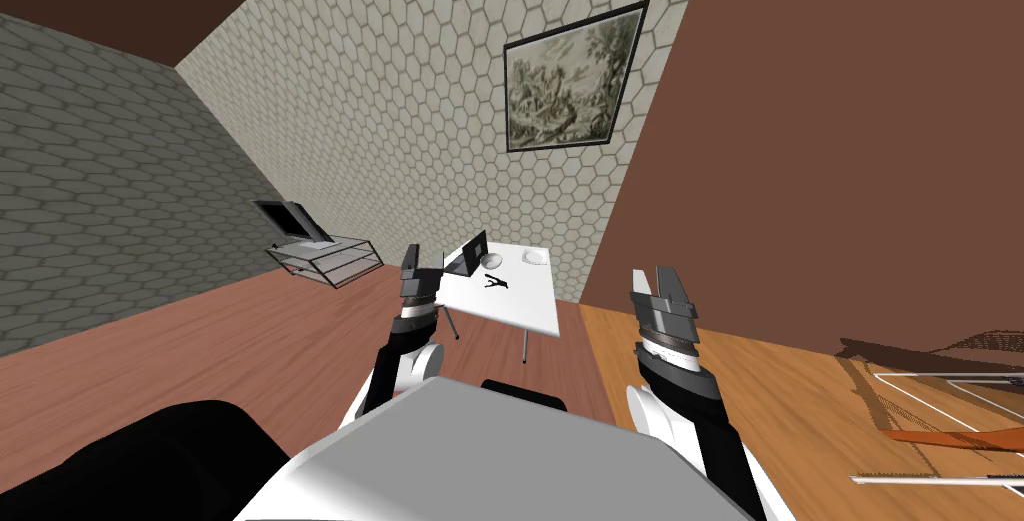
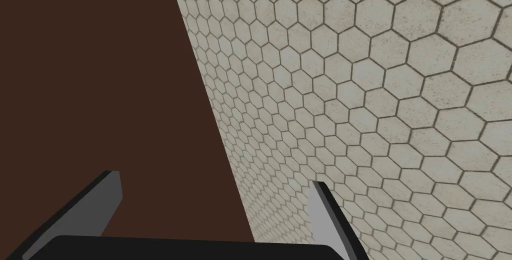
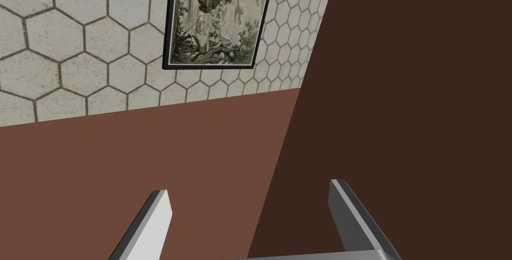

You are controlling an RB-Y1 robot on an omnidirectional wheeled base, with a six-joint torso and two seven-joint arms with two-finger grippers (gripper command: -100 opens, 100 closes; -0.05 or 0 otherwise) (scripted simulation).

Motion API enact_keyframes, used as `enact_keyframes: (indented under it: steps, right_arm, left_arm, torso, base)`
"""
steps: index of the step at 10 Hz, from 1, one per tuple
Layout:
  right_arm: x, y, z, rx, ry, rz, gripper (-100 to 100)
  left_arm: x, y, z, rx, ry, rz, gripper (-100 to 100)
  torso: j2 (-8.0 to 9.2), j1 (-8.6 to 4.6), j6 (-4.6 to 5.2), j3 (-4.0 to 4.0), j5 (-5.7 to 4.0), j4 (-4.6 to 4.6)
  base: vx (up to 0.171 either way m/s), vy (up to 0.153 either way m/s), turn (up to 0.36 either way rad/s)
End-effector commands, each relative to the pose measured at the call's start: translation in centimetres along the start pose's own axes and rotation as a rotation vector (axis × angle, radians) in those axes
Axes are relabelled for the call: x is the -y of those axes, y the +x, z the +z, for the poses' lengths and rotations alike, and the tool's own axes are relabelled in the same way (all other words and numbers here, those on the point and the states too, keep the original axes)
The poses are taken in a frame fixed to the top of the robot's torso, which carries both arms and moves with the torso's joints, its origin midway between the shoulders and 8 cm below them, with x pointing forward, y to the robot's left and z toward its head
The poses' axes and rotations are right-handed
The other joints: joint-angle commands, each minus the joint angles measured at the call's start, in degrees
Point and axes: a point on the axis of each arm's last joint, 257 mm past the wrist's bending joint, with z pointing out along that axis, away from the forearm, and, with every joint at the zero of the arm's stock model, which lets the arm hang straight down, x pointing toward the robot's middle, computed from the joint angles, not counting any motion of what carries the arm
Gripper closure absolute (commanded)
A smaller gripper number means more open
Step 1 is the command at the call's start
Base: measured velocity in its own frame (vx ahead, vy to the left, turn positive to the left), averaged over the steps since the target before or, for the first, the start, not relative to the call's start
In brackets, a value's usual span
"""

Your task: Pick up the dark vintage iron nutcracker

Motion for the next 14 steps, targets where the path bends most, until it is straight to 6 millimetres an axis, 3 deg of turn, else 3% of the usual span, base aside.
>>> enact_keyframes:
  steps: [1,6,7,10,13,14]
  right_arm:
    - [0.0,0.0,0.0,0.0,0.0,0.0,0]
    - [0.0,0.0,0.0,0.0,0.0,0.0,0]
    - [0.0,0.0,0.0,0.0,0.0,0.0,0]
    - [0.0,0.0,0.0,0.0,0.0,0.0,0]
    - [0.0,0.0,0.0,0.0,0.0,0.0,0]
    - [0.0,0.0,0.0,0.0,0.0,0.0,0]
  left_arm:
    - [-1.1,0.5,0.0,-0.035,-0.033,0.003,-100]
    - [-6.3,1.7,-0.5,-0.124,-0.183,0.017,-100]
    - [-6.4,1.7,-0.5,-0.125,-0.186,0.017,-100]
    - [-10.8,2.0,-1.4,-0.171,-0.309,0.037,-100]
    - [-13.0,1.9,-2.0,-0.185,-0.377,0.049,-100]
    - [-14.5,1.8,-2.4,-0.197,-0.418,0.06,-100]
  torso:
    - [0.0,0.0,0.0,0.0,0.0,0.0]
    - [0.04,0.18,0.01,0.02,0.04,0.01]
    - [0.04,0.19,0.0,0.02,0.05,0.01]
    - [0.04,0.11,0.01,0.02,0.03,0.01]
    - [0.02,0.09,0.0,0.01,0.03,0.0]
    - [0.01,0.07,-0.01,0.01,0.02,0.0]
  base:
    - [-0.004,0.017,-0.042]
    - [-0.013,0.038,-0.054]
    - [-0.011,0.029,-0.016]
    - [-0.016,0.025,-0.068]
    - [-0.01,0.018,-0.037]
    - [-0.01,0.016,-0.056]
